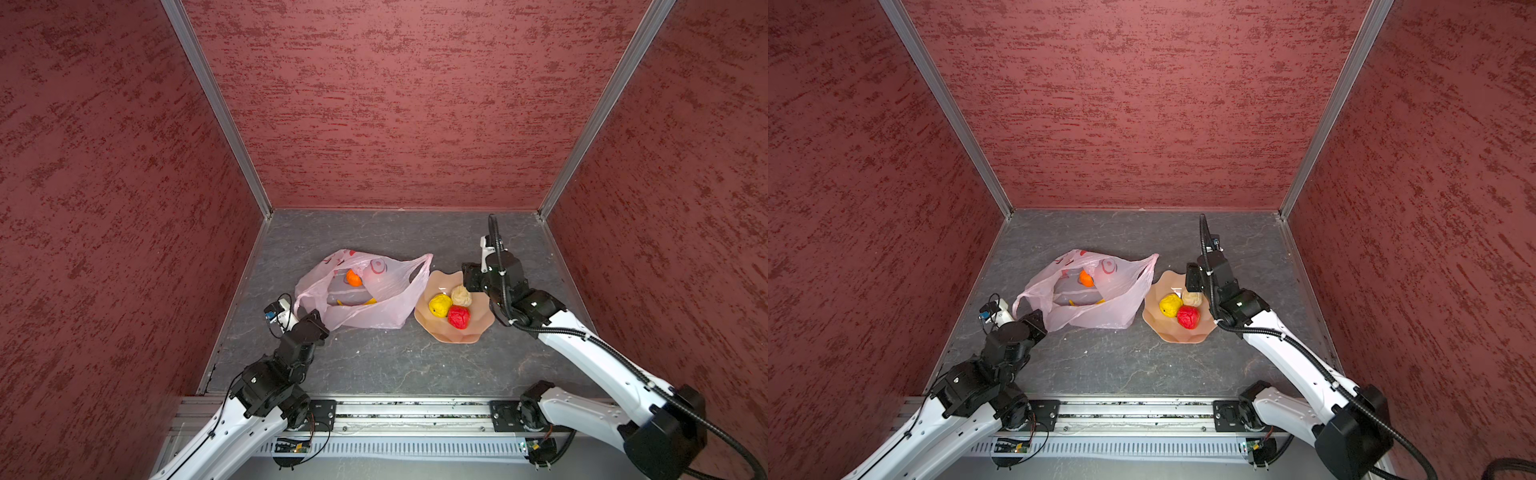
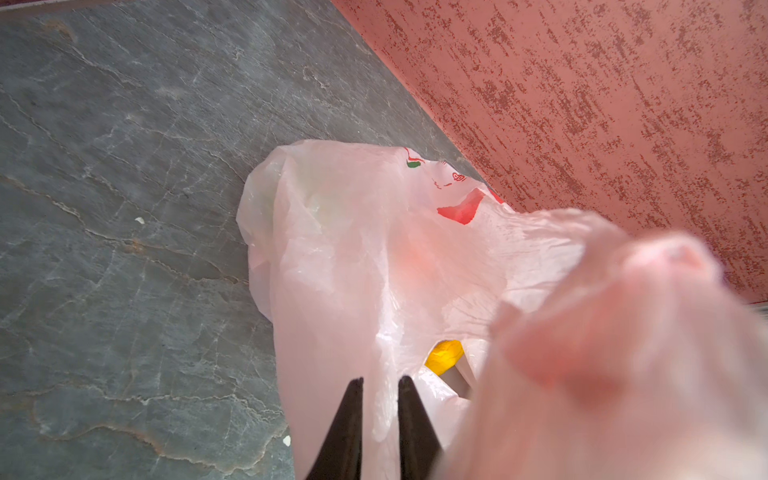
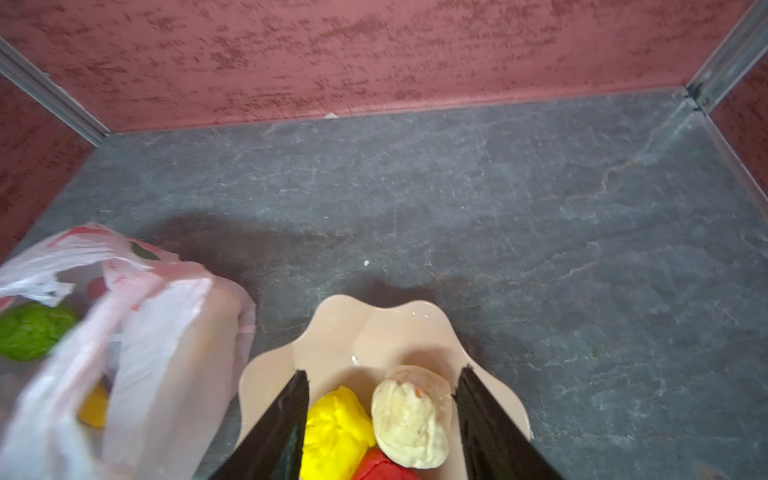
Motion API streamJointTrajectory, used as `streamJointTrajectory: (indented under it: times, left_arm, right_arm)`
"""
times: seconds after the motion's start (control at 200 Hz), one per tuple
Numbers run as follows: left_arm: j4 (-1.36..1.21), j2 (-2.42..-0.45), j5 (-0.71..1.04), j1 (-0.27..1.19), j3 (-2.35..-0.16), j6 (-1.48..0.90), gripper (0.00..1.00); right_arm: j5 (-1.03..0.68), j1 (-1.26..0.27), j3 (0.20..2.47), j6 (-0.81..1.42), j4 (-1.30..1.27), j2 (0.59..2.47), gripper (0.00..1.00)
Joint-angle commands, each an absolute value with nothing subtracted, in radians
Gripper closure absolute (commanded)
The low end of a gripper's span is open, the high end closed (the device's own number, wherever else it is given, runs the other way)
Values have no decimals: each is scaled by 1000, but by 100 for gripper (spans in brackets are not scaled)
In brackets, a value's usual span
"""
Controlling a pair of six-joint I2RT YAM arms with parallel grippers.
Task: Take the fake fruits out of the plastic bag
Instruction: 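Move the right gripper from the bowl back into the bag mouth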
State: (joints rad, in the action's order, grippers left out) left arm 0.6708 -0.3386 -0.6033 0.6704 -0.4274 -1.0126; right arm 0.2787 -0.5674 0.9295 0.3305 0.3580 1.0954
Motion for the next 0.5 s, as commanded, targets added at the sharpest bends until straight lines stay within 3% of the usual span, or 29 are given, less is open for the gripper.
streamJointTrajectory:
  times: [0.0, 0.265, 0.491]
  left_arm:
    - [654, -328, -598, 666, -420, -996, 81]
    - [690, -300, -607, 669, -424, -1001, 81]
    - [749, -256, -623, 668, -429, -1004, 82]
  right_arm:
    - [297, -632, 1023, 305, 392, 1135, 42]
    - [232, -857, 1257, 263, 289, 1405, 42]
    - [103, -956, 1373, 308, 153, 1637, 43]
